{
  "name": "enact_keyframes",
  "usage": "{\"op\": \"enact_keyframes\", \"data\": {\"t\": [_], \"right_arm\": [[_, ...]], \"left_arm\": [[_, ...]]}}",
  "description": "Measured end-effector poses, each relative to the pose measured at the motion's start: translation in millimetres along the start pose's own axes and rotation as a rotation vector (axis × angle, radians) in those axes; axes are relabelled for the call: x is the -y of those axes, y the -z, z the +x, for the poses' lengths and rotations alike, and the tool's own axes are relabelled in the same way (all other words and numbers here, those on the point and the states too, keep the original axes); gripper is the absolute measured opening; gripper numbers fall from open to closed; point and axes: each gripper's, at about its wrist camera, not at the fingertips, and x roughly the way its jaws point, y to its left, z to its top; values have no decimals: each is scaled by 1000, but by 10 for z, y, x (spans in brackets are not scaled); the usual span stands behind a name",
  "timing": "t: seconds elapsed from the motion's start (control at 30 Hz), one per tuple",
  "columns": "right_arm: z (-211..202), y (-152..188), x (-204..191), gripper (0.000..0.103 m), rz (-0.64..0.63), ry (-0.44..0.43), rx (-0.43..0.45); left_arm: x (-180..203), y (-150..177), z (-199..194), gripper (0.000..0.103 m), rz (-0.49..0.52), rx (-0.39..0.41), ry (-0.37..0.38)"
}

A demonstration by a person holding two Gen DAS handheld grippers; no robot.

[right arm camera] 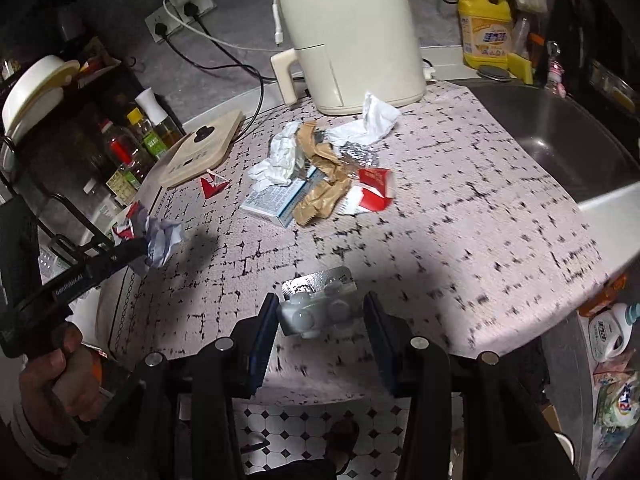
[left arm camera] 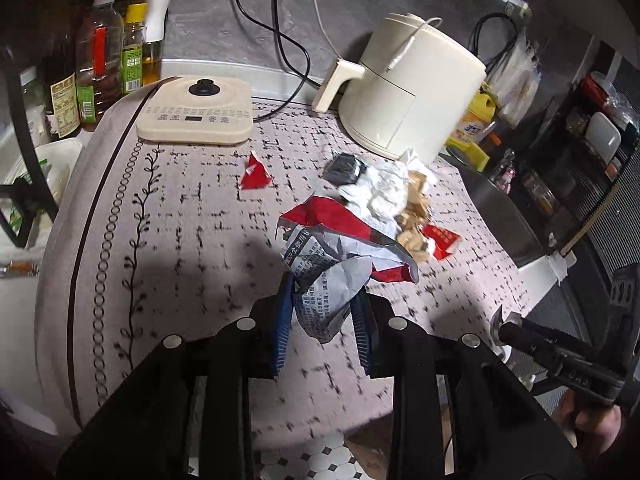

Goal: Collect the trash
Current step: 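Carry the printed wrapper and grey packet over the white bucket bin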

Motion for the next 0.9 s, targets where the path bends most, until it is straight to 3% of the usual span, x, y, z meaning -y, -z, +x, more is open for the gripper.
{"op": "enact_keyframes", "data": {"t": [0.43,0.9], "right_arm": [[-669,567,592,44,75,22,10],[-1196,1249,1426,44,199,118,4]], "left_arm": [[791,434,-95,28,86,-46,48],[1699,976,33,28,197,-133,152]]}}
